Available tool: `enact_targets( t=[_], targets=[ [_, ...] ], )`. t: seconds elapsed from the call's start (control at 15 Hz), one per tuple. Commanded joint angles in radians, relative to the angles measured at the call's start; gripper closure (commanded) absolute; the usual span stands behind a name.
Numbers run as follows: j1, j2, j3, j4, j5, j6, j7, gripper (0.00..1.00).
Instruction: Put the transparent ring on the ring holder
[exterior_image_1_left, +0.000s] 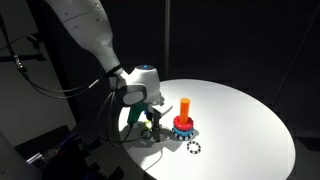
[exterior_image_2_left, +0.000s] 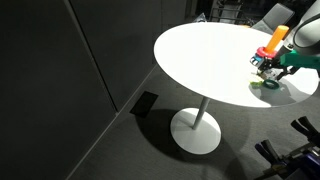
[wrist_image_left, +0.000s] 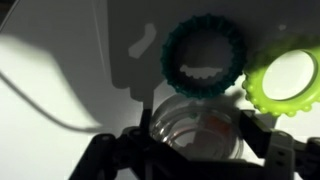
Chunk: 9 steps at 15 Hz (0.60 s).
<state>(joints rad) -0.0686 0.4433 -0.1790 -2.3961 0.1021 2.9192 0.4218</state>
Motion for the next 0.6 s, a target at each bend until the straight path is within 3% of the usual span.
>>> enact_targets(
  t=[0.0,0.53],
  targets=[
    [0.028,-0.019,-0.036,-0.010,0.014,0.001,-0.014,0.37],
    [0.137,-0.112,-0.166,-0.038,-0.042,-0.030,0.023,0.37]
  ],
)
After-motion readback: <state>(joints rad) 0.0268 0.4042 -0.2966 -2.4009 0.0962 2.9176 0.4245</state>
